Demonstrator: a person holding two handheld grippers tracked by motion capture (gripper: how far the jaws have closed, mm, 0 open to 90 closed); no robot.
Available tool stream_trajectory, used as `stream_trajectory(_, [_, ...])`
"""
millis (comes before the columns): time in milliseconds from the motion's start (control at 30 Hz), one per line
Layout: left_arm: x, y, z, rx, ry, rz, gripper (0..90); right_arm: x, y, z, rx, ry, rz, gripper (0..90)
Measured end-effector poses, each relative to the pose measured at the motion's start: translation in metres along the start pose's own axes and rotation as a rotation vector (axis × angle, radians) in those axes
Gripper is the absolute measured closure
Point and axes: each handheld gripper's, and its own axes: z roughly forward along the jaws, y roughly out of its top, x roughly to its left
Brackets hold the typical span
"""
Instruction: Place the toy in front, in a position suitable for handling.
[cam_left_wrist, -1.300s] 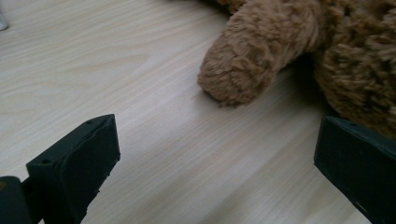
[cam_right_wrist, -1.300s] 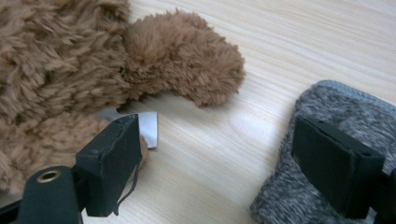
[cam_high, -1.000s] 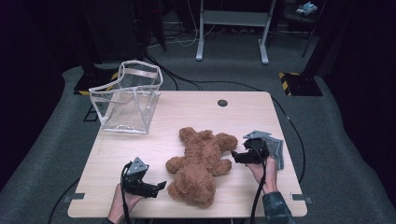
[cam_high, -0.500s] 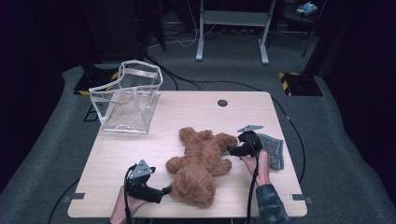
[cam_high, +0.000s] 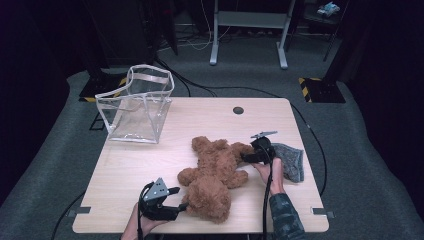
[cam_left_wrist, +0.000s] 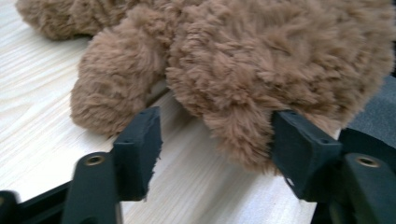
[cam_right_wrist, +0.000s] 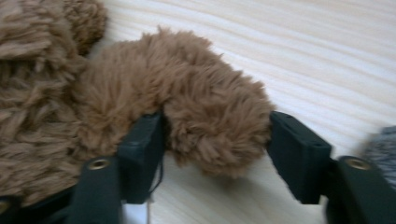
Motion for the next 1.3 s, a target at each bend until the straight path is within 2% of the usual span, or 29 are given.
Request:
stream_trajectory(67, [-0.001,-0.002,-0.001,-0.015,-0.010,0.001,39.6,0.000,0.000,0.002,0.007,0.005,0.000,43.6])
stream_trajectory(100, [-0.001,-0.002,-0.001,-0.012,-0.007,0.020,42.7,0.001,0.000,0.002,0.004,0.004,-0.004,46.4])
stream_trajectory(167, [-0.003,-0.003,-0.001,-0.013,-0.005,0.016,47.1,0.001,0.000,0.001,0.004,0.006,-0.008,49.7])
stream_trajectory(200, [-0.005,-0.003,-0.001,-0.024,-0.025,0.023,53.6,0.002,0.000,0.001,0.005,0.005,-0.014,57.9])
stream_trajectory(267, [-0.005,-0.003,-0.001,-0.022,-0.020,0.033,59.6,0.002,0.000,0.001,0.005,0.005,-0.015,61.4])
stream_trajectory(300, [-0.006,-0.004,0.001,-0.030,-0.025,0.041,59.6,0.002,-0.001,0.001,0.008,0.008,-0.017,64.3])
stream_trajectory(333, [-0.007,-0.005,0.002,-0.018,-0.031,0.050,68.5,0.002,-0.003,0.002,0.007,0.001,-0.022,70.0])
stream_trajectory(367, [-0.007,-0.005,0.002,-0.018,-0.031,0.050,73.4,0.002,-0.003,0.002,0.007,0.003,-0.022,72.3])
stream_trajectory(400, [-0.008,-0.006,0.004,-0.022,-0.030,0.067,77.7,0.003,-0.004,0.002,0.000,0.007,-0.017,74.7])
stream_trajectory(467, [-0.009,-0.007,0.005,-0.024,-0.031,0.069,84.7,0.004,-0.004,0.002,-0.006,0.006,-0.015,77.4])
stream_trajectory(500, [-0.010,-0.008,0.006,-0.035,-0.028,0.068,86.8,0.004,-0.004,0.002,-0.009,0.006,-0.029,78.5])
stream_trajectory(700, [-0.009,-0.008,0.005,-0.038,-0.037,0.076,89.5,0.009,-0.005,-0.005,-0.038,-0.007,-0.023,81.8])
stream_trajectory(733, [-0.009,-0.009,0.006,-0.050,-0.026,0.075,89.6,0.008,-0.005,-0.006,-0.044,-0.005,-0.037,81.9])
stream_trajectory(833, [-0.007,-0.008,0.005,-0.046,-0.034,0.082,89.7,0.008,-0.006,-0.009,-0.048,-0.006,-0.040,82.0])
stream_trajectory(933, [-0.002,-0.007,0.005,-0.056,-0.028,0.063,89.7,0.008,-0.009,-0.016,-0.066,-0.010,-0.032,82.3])
stream_trajectory(1233, [0.016,-0.004,0.003,-0.052,0.012,0.048,89.8,0.007,-0.019,-0.028,-0.076,-0.025,-0.036,82.2])
stream_trajectory(1267, [0.019,-0.006,0.003,-0.060,0.009,0.018,89.8,0.007,-0.020,-0.028,-0.075,-0.023,-0.025,82.1])
stream_trajectory(1300, [0.019,-0.006,0.003,-0.060,0.009,0.018,89.7,0.006,-0.021,-0.028,-0.073,-0.023,-0.035,81.8])
